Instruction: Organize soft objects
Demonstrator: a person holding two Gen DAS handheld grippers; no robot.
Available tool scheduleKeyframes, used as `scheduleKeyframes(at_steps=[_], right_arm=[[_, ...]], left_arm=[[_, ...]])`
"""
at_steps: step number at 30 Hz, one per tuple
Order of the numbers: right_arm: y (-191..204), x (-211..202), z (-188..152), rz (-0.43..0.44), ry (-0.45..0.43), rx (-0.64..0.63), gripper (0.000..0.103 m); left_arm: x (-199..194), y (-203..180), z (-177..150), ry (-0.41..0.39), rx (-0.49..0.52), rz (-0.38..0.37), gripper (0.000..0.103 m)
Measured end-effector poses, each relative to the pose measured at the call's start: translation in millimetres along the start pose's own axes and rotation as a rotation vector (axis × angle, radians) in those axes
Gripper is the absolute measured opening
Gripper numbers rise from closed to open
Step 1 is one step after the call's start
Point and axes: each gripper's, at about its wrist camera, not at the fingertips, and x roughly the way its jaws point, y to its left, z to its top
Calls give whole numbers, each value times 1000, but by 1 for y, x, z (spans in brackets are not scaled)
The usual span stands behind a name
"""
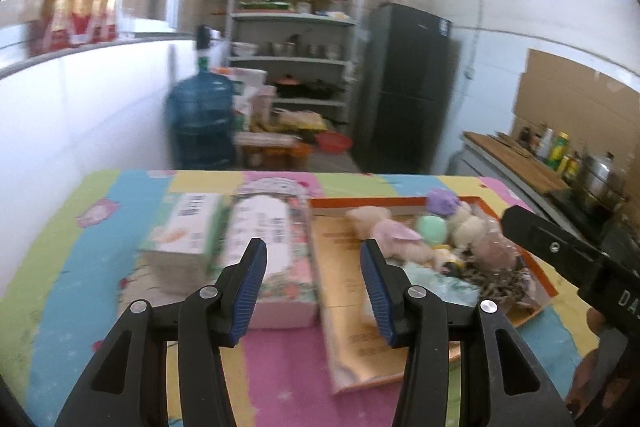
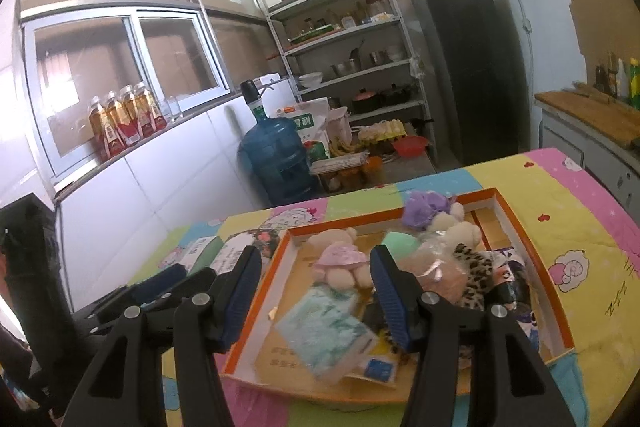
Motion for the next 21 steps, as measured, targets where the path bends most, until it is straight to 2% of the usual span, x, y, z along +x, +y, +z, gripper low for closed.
scheduleKeyframes(at_steps=[5, 7, 16, 17, 21], right_arm=[[21, -8, -9, -24, -8, -29, 56], [28, -11, -12, -33, -13, -37, 60], [58, -24, -25, -81, -33, -96, 62], [61, -26, -27, -90, -37, -103, 63], [72, -34, -33, -123, -54, -133, 80]], left_arm=[[-22, 16, -9, -21, -11, 38, 50], [-29, 20, -12, -30, -4, 52, 50], [-55, 31, -21, -48, -15, 41, 50], [-58, 31, -22, -48, -16, 35, 50], [-69, 35, -26, -55, -15, 22, 50]])
